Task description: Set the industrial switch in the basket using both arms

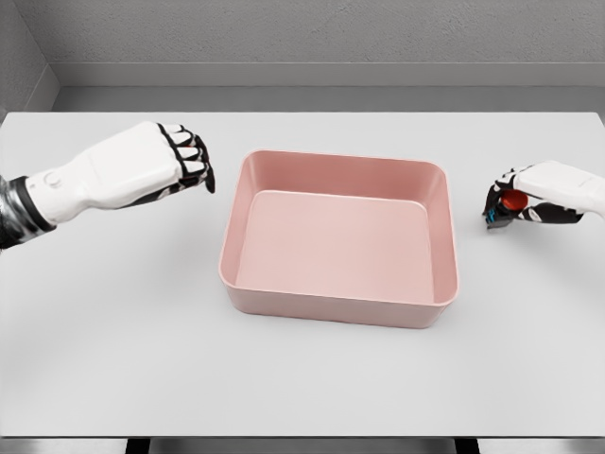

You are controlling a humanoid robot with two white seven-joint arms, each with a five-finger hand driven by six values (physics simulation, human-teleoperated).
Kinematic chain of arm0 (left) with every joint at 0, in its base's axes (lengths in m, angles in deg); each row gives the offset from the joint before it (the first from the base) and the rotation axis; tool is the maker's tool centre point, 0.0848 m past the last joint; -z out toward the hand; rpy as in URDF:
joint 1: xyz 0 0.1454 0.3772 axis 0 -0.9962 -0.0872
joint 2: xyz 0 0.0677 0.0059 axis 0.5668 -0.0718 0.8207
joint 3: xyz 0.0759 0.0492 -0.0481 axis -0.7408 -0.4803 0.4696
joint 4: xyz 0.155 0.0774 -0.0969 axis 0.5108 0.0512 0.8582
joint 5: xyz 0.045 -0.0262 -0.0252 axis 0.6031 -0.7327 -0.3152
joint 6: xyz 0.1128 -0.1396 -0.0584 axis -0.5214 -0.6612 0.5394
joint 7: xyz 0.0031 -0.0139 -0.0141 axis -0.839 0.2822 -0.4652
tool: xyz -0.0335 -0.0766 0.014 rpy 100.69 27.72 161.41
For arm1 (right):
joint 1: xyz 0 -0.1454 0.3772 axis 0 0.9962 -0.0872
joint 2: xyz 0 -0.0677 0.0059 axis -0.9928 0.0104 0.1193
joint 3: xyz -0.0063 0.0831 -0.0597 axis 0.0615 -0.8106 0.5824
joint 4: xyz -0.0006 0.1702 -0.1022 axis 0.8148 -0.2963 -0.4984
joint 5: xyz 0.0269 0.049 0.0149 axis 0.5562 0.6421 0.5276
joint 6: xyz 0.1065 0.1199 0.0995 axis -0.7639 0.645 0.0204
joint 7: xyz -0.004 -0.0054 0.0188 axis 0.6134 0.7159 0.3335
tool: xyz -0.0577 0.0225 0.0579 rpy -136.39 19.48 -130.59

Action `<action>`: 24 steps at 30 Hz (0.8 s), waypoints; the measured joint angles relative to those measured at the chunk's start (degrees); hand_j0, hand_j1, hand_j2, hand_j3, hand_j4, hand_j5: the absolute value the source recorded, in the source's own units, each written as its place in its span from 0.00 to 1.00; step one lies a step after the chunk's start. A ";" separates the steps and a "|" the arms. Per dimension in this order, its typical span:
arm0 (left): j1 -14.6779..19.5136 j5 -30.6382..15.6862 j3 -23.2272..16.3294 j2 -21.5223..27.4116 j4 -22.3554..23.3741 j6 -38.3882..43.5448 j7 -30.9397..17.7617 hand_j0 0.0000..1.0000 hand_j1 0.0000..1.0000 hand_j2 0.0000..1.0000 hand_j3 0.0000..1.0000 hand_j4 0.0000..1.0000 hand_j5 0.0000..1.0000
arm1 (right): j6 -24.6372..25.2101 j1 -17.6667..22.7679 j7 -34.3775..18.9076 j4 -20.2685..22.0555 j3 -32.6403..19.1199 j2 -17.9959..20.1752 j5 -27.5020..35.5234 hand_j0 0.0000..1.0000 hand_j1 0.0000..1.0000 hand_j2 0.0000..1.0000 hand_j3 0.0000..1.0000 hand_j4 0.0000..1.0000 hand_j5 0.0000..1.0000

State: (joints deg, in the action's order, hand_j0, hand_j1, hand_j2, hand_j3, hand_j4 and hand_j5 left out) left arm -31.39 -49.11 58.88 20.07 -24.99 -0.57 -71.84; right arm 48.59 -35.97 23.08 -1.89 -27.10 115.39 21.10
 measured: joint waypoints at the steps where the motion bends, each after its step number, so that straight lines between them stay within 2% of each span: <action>1: 0.00 0.02 -0.10 -0.33 0.00 0.00 -0.03 0.41 0.41 0.41 0.41 0.41 0.41 | -0.40 -0.09 0.01 0.02 -0.07 0.05 0.03 0.46 0.46 0.46 0.46 0.46 0.46; 7: 1.41 0.23 -2.39 -2.69 0.03 -0.01 -0.19 0.41 0.41 0.41 0.41 0.41 0.41 | -2.28 -1.49 0.04 0.39 -0.24 0.20 0.14 0.46 0.46 0.46 0.46 0.46 0.46; 16: 4.22 0.65 -5.69 -5.98 0.02 -0.01 -0.78 0.41 0.41 0.41 0.41 0.41 0.41 | -2.94 -2.99 -0.50 3.65 -0.31 0.93 0.40 0.45 0.45 0.45 0.45 0.45 0.45; 22: 4.57 1.51 -7.34 -9.54 0.09 -0.02 -2.29 0.40 0.40 0.40 0.40 0.40 0.40 | -2.97 -3.43 -0.57 5.65 -0.42 1.80 0.71 0.45 0.45 0.45 0.45 0.45 0.45; 24: 6.24 2.09 -8.38 -10.74 0.30 -0.03 -2.57 0.40 0.40 0.40 0.40 0.40 0.40 | -2.97 -3.43 -0.57 6.69 -0.44 2.46 1.07 0.45 0.45 0.45 0.45 0.45 0.45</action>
State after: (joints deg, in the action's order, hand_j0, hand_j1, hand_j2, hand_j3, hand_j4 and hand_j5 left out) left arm -25.15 -47.02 50.50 9.33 -24.69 -0.60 -74.41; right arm 45.62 -39.40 22.51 4.79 -27.53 117.85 22.17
